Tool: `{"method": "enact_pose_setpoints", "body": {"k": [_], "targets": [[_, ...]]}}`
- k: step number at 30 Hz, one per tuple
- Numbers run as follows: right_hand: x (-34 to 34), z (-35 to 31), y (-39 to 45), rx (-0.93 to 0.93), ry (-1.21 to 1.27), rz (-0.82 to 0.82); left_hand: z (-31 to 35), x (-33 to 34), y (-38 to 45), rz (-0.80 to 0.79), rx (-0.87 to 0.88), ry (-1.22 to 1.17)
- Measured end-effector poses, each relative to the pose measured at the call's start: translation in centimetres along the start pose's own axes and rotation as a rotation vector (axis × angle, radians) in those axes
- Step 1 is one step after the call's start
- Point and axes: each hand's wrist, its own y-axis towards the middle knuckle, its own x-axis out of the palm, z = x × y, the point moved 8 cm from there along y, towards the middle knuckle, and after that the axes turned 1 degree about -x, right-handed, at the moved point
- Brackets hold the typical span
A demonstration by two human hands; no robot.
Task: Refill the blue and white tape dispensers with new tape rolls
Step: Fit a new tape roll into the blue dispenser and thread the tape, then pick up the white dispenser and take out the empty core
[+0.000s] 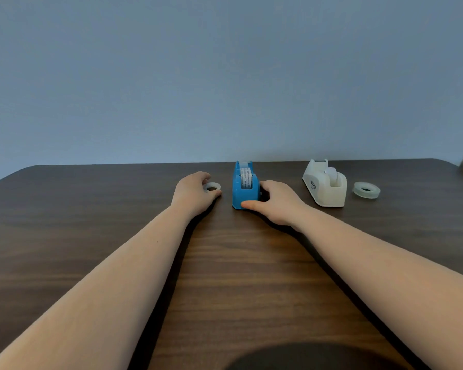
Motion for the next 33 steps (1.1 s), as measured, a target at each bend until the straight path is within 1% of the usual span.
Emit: {"method": "enact_pose_setpoints", "body": {"k": [10, 15, 19, 20, 22, 25, 27, 30, 33], "targets": [[0.6, 0.1, 2.9, -0.015, -0.021, 0.0, -0.4, 0.5, 1.9, 0.009, 0.001, 0.034], [0.7, 0.2, 3.0, -0.004, -0.055, 0.008, 0.0, 0.6, 1.6, 0.004, 0.024, 0.061], [0.5, 0.3, 2.0, 0.019, -0.125, 0.011, 0.5, 0.6, 0.8, -0.036, 0.05, 0.073], [0.0, 0.3, 1.5, 0.024, -0.106, 0.046, 0.8, 0.6, 0.5, -0.046, 0.064, 0.081], [-2.5, 0.1, 0.1, 0.005, -0.016, 0.171, 1.7, 0.0, 0.0, -0.034, 0.098, 0.079], [-8.1, 0.1, -2.3, -0.061, 0.07, 0.452, 4.3, -1.6, -0.9, 0.071, 0.18, 0.026], [-11.4, 1.5, -3.0, -0.046, 0.102, 0.583, 6.3, -2.5, -1.6, 0.124, 0.24, -0.02], [-14.3, 4.9, -2.7, 0.052, 0.138, 0.63, 9.2, -2.7, -2.3, 0.14, 0.293, -0.043], [-15.1, 8.0, -1.9, 0.129, 0.103, 0.58, 12.0, -1.6, -2.9, 0.117, 0.344, -0.034]]}}
